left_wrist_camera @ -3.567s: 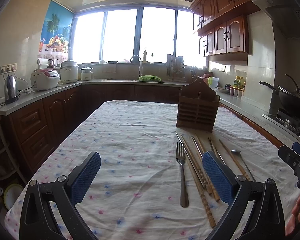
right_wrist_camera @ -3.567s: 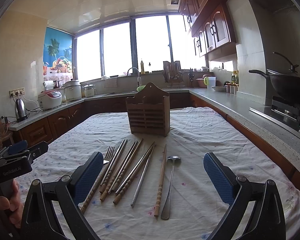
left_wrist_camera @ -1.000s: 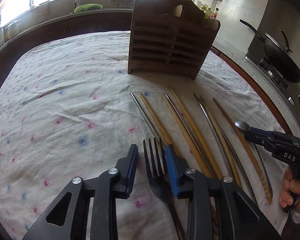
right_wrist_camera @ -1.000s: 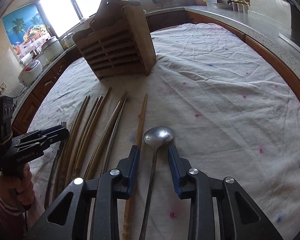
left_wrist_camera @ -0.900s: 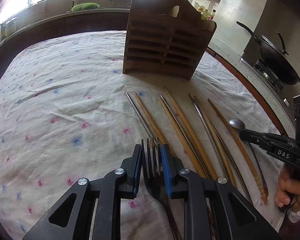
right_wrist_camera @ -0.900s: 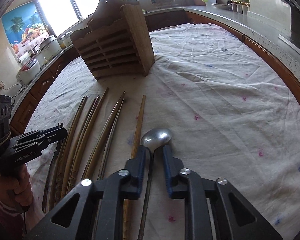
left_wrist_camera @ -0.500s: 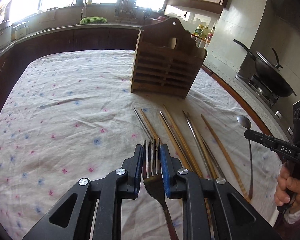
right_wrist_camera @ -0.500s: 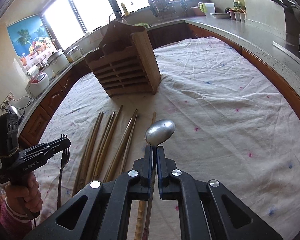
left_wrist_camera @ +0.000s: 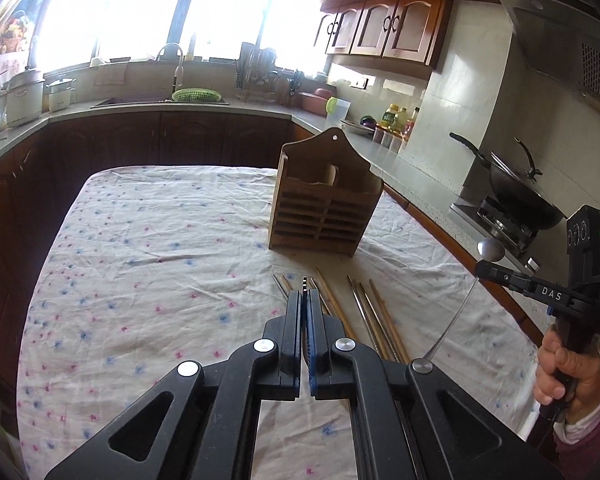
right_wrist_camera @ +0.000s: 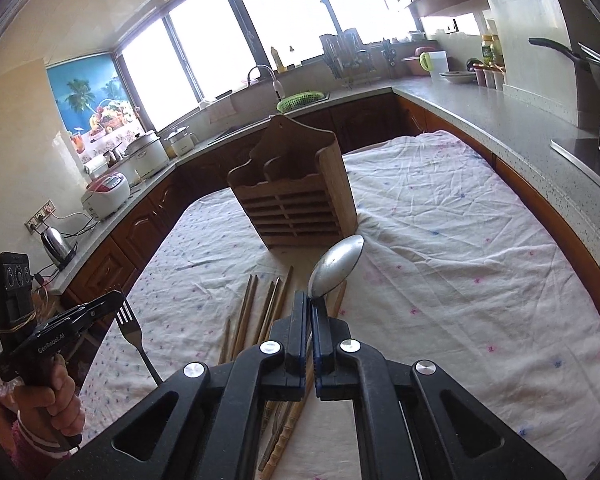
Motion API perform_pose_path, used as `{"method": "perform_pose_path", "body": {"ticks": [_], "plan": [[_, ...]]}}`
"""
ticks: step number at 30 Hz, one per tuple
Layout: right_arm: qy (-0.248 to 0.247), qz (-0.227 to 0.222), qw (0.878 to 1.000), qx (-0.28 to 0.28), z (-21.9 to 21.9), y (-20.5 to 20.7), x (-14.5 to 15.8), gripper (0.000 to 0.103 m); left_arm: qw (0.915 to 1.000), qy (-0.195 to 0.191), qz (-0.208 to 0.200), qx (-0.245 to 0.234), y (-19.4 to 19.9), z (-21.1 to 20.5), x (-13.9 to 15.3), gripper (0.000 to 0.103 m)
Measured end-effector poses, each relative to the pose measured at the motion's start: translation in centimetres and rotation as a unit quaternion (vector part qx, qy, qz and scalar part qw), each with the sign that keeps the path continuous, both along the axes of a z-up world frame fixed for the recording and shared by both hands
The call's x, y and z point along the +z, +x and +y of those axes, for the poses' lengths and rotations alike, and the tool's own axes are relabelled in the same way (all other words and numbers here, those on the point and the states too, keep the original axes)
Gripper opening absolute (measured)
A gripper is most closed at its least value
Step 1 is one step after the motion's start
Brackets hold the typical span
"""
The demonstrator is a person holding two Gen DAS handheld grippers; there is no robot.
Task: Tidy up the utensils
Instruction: 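Drop the fork into the wooden holder with the left gripper while the right gripper drops the spoon in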
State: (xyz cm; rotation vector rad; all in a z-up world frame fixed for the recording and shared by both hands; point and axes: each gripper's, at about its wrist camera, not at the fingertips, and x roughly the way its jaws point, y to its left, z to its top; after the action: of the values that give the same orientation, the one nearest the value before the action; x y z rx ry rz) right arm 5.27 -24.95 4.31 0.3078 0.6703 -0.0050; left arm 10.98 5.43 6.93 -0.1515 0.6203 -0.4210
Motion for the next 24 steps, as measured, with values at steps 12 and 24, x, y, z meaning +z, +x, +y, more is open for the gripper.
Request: {"method": "perform_pose_path", "body": {"ticks": [12, 24], "plan": [[-0.020, -0.036, 0.999, -0.010, -0.8, 2.1, 2.6, 0.002, 0.9986, -0.003, -0.047, 0.023, 2.3, -0.8, 3.0, 0.000], [-0.067, -0.095, 0.993, -0.030, -2.4, 6.8, 7.2, 0.002, 0.9885, 0.013, -0.130, 0.076, 9.1, -3.2, 7.3, 0.000]]}}
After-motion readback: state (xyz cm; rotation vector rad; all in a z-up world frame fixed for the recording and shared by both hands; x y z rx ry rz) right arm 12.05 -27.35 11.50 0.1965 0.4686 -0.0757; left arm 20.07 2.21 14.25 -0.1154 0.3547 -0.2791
